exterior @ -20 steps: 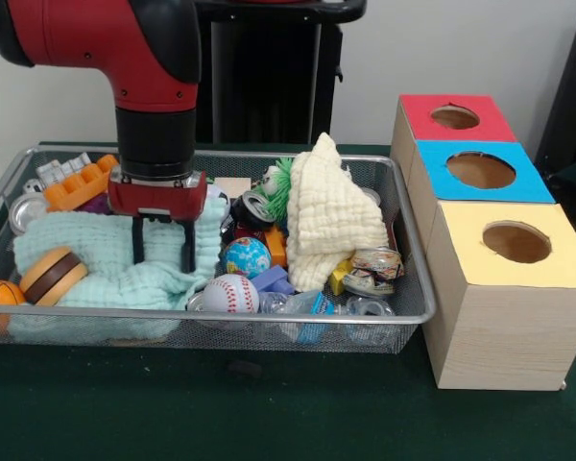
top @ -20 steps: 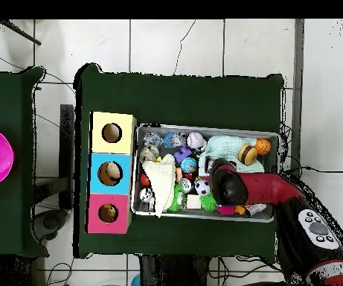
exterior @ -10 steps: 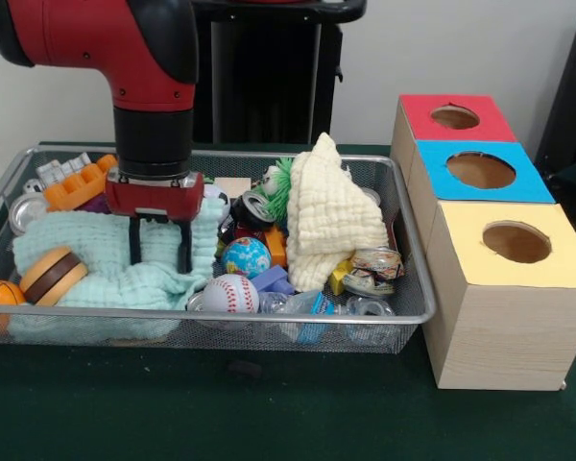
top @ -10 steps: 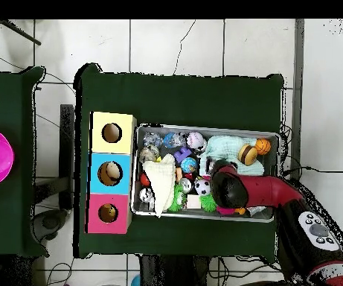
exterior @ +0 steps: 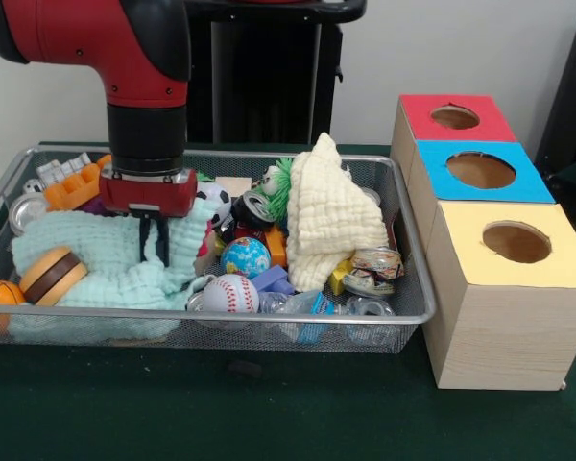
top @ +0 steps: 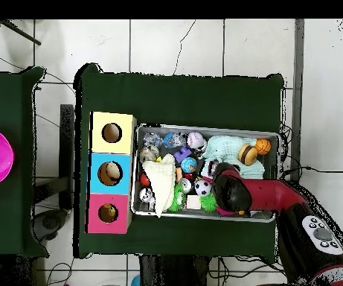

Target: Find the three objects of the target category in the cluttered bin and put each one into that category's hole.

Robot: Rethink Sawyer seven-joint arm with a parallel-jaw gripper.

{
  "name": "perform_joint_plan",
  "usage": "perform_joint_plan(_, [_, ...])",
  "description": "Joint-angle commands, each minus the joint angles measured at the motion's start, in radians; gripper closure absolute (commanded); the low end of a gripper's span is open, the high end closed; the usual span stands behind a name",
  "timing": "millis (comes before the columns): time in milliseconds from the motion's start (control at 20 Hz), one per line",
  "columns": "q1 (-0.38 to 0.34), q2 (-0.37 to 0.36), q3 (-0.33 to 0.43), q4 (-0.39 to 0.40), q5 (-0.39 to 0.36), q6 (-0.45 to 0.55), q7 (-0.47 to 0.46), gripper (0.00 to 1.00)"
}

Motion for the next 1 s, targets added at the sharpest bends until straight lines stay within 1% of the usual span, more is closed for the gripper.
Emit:
perform_joint_plan(50, [0.017, -0.015, -0.001, 0.086, -0.033, 0.036, 0.029, 1.00])
perform_joint_plan(250, [0.010, -0.021, 0.008, 0.091, -0.029, 0.042, 0.023, 1.00])
perform_joint_plan(400, [0.008, -0.047, 0.010, 0.126, -0.020, 0.042, 0.034, 1.00])
perform_joint_plan(600, [0.034, -0.105, 0.009, 0.189, 0.014, 0.053, 0.073, 1.00])
perform_joint_plan(1000, [0.086, -0.171, 0.004, 0.255, 0.077, 0.059, 0.125, 1.00])
